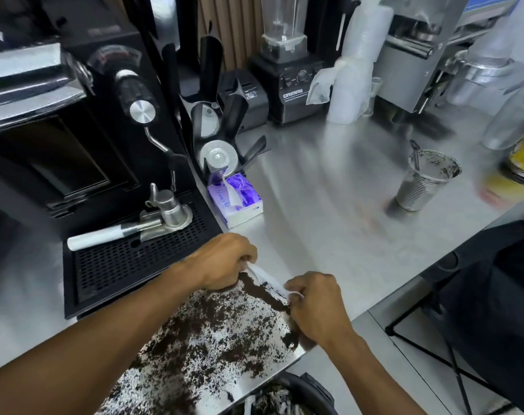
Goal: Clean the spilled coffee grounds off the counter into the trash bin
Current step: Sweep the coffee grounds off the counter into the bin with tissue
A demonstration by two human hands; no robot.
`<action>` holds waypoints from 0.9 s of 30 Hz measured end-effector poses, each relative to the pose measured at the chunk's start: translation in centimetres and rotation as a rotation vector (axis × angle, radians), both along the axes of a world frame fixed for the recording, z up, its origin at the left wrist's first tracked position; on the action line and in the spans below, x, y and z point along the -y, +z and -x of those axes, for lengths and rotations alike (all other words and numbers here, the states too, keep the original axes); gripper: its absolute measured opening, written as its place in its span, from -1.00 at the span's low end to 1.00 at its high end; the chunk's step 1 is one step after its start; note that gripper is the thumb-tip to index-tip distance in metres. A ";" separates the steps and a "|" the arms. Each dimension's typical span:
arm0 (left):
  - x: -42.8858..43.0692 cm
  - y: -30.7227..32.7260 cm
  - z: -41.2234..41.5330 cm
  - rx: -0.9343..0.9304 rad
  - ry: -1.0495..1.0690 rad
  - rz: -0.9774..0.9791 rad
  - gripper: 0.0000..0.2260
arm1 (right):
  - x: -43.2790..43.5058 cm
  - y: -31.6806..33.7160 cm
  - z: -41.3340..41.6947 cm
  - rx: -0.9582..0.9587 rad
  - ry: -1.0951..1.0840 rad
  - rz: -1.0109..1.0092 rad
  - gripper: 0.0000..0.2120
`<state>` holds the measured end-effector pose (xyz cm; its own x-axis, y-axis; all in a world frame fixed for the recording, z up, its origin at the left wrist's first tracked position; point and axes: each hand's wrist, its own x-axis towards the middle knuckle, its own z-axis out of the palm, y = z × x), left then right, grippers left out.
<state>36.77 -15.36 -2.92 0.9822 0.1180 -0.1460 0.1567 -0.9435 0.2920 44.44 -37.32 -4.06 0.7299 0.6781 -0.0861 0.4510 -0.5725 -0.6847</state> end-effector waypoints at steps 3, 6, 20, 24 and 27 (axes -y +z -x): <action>-0.6 0.9 -0.4 0.080 0.006 -0.028 -0.90 | -0.6 0.5 -0.8 0.060 -0.017 -0.058 -0.74; -0.9 1.0 -0.6 0.133 -0.064 -0.229 -0.93 | -1.8 -0.2 -1.6 0.120 -0.004 -0.075 -0.75; -1.3 -1.5 5.3 0.079 0.046 -0.441 -0.89 | -4.9 -1.7 0.3 0.175 0.154 -0.049 -0.80; -1.3 -1.8 7.5 0.063 0.199 -0.426 -0.85 | -5.7 -1.5 0.3 0.147 0.173 -0.035 -0.81; -1.4 -1.8 9.0 0.104 0.293 -0.399 -0.82 | -6.6 -1.6 0.5 0.155 0.218 -0.003 -0.80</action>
